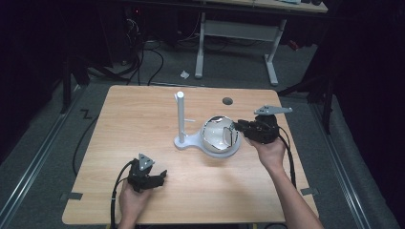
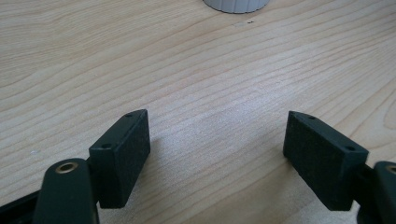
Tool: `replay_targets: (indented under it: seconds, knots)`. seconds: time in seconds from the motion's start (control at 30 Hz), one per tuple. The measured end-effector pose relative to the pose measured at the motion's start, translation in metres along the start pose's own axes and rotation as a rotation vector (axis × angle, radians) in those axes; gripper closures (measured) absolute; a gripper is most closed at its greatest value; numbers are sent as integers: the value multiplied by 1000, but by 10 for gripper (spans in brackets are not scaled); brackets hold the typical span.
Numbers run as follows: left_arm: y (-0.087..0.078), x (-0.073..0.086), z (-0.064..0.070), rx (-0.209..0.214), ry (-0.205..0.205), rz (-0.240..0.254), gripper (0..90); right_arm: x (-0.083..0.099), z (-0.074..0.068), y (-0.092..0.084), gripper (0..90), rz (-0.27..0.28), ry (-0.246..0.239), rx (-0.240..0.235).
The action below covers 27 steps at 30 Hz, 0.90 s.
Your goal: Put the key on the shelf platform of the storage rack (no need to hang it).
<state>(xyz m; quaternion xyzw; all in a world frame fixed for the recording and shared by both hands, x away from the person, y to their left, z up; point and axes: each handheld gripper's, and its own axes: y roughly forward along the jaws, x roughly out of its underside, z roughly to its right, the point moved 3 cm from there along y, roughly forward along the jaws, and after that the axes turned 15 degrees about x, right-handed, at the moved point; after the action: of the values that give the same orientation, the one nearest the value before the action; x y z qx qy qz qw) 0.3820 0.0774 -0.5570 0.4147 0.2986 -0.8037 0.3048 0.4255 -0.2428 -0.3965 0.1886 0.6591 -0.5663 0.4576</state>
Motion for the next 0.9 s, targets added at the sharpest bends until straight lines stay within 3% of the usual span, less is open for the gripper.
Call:
replay_targets:
  seconds: [0.23,0.9]
  knots:
    - [0,0,0,-1,-5,1,237,-1,0,8,743,-14,-6,17]
    - [0,0,0,-4,1,3,235,5,-3,30,743,-47,-3,5]
